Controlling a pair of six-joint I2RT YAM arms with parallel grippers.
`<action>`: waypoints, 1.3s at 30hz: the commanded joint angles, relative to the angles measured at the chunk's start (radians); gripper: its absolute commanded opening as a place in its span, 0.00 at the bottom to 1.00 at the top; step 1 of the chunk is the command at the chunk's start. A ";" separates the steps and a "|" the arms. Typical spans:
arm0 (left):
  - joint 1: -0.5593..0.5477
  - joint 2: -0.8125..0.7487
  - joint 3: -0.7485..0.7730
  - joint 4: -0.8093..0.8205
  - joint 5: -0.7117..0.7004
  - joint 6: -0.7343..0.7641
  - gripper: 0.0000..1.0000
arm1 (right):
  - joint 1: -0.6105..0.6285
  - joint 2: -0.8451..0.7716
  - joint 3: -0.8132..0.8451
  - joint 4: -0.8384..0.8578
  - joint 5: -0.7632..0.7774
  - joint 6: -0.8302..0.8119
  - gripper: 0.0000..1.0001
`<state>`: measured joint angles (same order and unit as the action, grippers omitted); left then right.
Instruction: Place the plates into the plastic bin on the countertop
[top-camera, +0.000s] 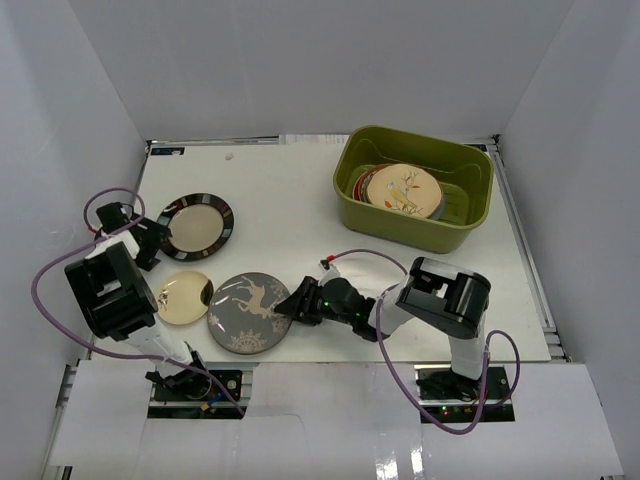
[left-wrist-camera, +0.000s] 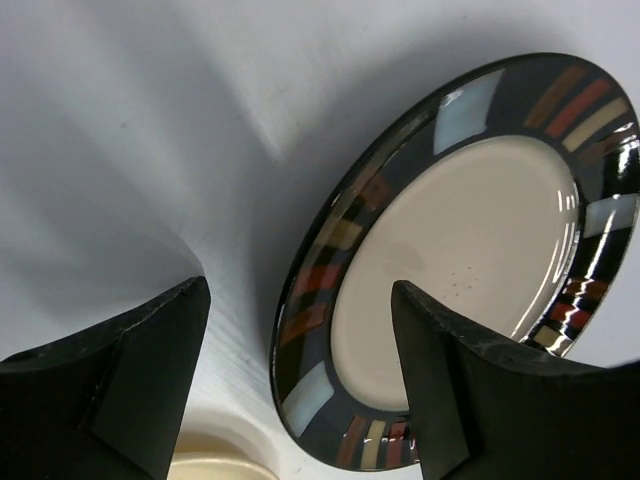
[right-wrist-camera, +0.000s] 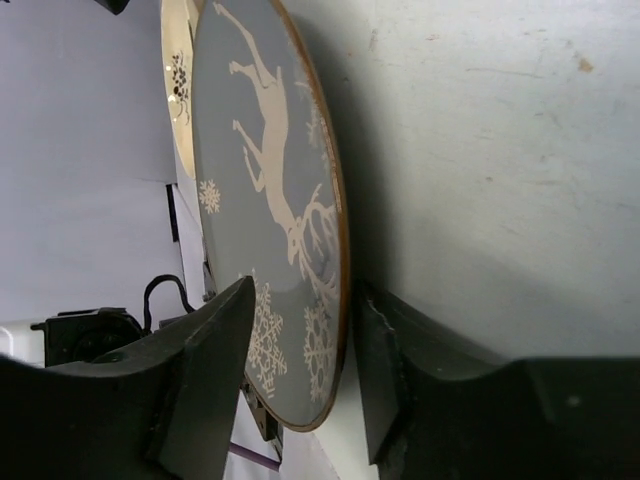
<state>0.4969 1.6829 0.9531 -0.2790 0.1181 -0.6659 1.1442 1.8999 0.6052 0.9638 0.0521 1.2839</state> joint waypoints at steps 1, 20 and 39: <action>0.009 0.026 0.019 0.058 0.101 0.025 0.83 | -0.015 0.054 -0.016 0.022 -0.014 0.035 0.49; 0.017 0.090 -0.121 0.352 0.230 -0.086 0.39 | -0.123 -0.668 -0.191 -0.217 0.000 -0.211 0.08; 0.042 0.037 -0.234 0.627 0.451 -0.297 0.00 | -1.112 -0.879 0.332 -0.686 -0.363 -0.304 0.08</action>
<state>0.5365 1.7828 0.7559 0.2699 0.4953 -0.8951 0.1200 0.9379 0.8608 0.2306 -0.1684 0.9241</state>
